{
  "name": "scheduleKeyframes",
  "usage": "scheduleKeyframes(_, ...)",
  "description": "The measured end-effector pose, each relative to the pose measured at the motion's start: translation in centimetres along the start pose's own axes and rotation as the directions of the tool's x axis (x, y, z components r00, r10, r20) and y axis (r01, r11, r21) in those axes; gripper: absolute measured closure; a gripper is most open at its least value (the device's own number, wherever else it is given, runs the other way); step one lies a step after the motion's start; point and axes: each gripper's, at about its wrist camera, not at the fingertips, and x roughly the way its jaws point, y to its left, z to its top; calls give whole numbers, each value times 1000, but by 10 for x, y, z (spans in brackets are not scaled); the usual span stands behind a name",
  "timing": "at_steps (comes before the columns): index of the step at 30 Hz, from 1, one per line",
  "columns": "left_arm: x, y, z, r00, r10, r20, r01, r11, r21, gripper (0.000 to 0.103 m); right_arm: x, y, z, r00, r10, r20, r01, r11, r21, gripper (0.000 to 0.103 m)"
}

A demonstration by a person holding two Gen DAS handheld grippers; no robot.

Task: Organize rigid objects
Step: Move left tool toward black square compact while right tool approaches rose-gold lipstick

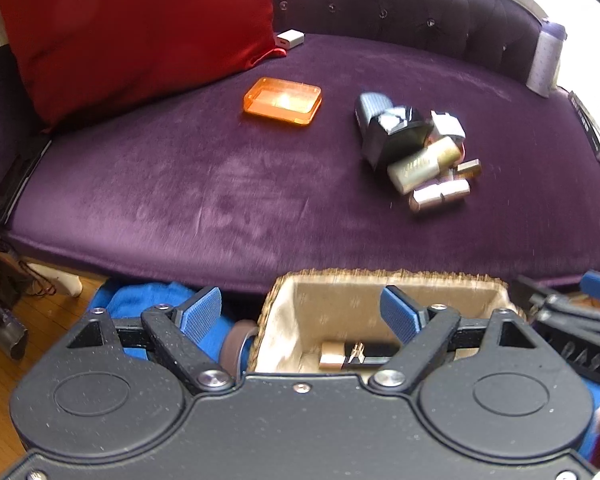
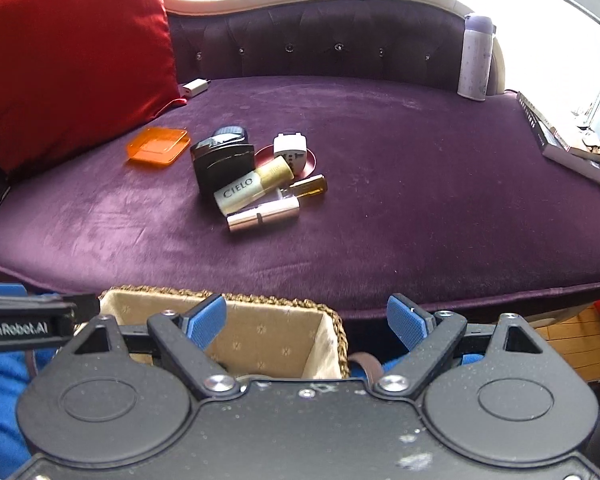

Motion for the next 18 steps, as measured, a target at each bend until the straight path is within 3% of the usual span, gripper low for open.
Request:
scheduleKeyframes(7, 21, -23, 46, 1000, -24, 3, 24, 1000, -15, 19, 35, -4, 15, 1000, 21, 11, -21, 1000, 15, 15)
scheduleKeyframes(12, 42, -39, 78, 998, -52, -17, 51, 996, -79, 14, 57, 0, 24, 1000, 26, 18, -26, 1000, -13, 13)
scheduleKeyframes(18, 76, -57, 105, 997, -34, -72, 23, 990, -143, 14, 73, 8, 26, 999, 28, 34, -26, 998, -60, 13)
